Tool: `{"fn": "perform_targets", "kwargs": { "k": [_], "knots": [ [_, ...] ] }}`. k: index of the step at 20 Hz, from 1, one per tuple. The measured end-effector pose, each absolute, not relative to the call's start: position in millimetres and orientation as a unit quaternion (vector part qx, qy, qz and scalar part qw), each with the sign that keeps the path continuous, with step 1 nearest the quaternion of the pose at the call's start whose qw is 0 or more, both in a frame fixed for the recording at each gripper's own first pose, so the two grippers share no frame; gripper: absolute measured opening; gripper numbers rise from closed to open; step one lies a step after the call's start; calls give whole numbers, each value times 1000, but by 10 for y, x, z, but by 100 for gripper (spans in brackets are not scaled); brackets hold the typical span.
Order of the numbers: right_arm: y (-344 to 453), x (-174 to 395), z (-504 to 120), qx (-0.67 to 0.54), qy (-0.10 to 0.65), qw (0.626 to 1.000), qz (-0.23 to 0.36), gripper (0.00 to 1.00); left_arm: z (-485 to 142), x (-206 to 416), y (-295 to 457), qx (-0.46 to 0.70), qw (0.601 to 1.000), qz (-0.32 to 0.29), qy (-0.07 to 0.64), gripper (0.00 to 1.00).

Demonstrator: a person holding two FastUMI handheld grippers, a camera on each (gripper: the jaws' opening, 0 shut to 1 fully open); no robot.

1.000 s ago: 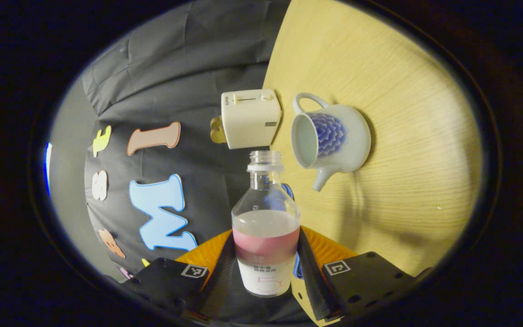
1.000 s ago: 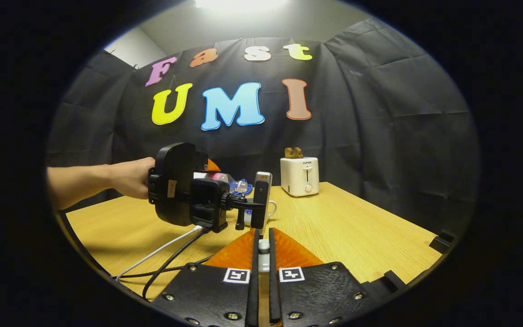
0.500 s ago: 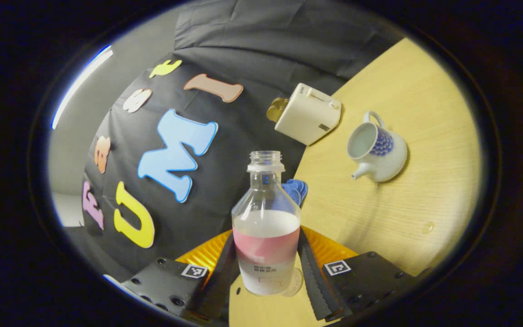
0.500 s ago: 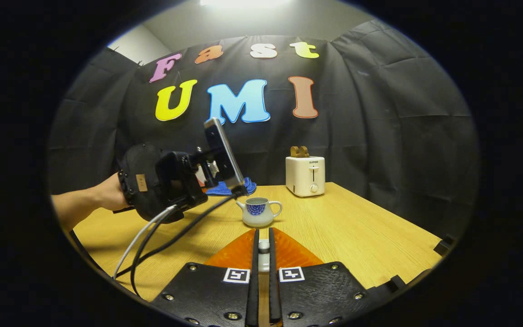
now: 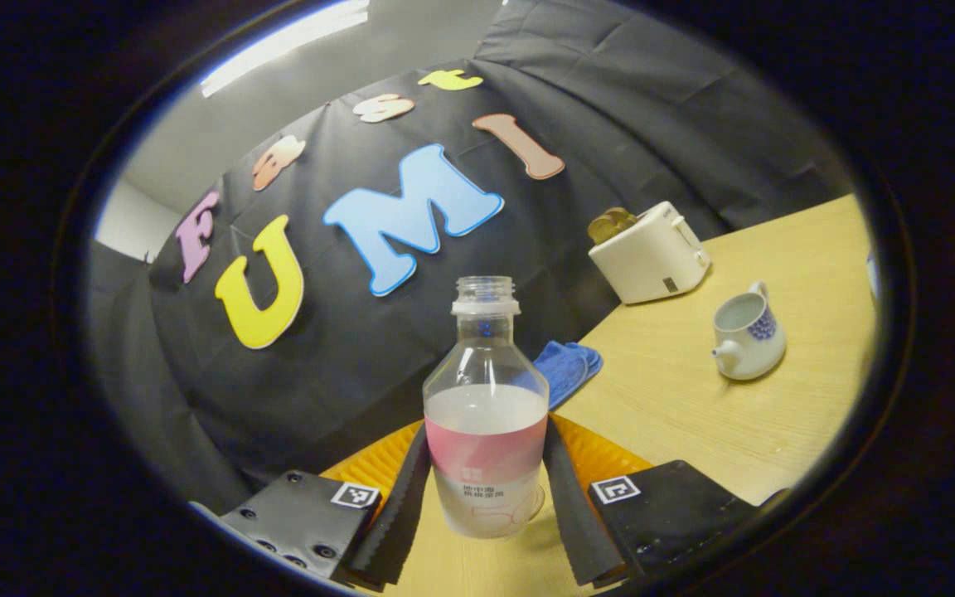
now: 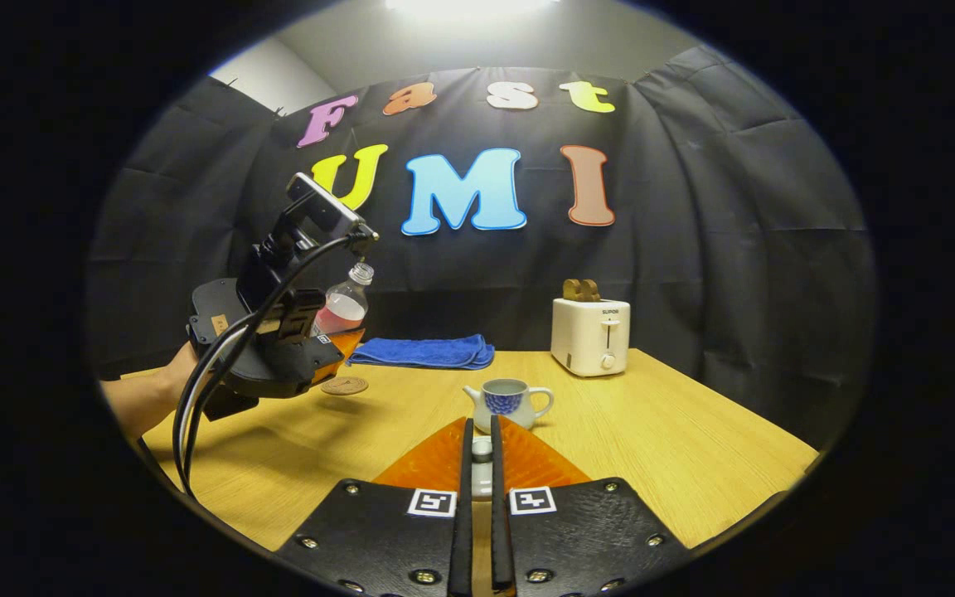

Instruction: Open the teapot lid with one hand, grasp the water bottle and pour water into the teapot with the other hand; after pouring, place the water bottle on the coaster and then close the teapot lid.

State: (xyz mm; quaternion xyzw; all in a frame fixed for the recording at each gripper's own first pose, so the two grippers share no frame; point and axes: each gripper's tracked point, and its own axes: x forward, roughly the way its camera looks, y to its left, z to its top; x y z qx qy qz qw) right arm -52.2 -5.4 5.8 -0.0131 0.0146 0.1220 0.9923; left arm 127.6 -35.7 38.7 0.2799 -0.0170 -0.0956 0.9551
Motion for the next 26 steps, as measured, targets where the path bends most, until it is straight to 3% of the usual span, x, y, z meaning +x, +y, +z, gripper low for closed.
{"fn": "perform_targets", "kwargs": {
  "k": [6, 13, 26],
  "knots": [
    [162, -414, 81, -21, 13, 990, 141, 9, 238, 1595, 110, 130, 986, -98, 23, 84],
    [132, -327, 43, -18, 21, 990, 135, 9, 144, 2016, 413, 20, 996, -88, 27, 84],
    [39, -260, 14, -12, 27, 992, 125, 9, -41, 2309, 346, 10, 996, -87, 32, 87]
  ]
}}
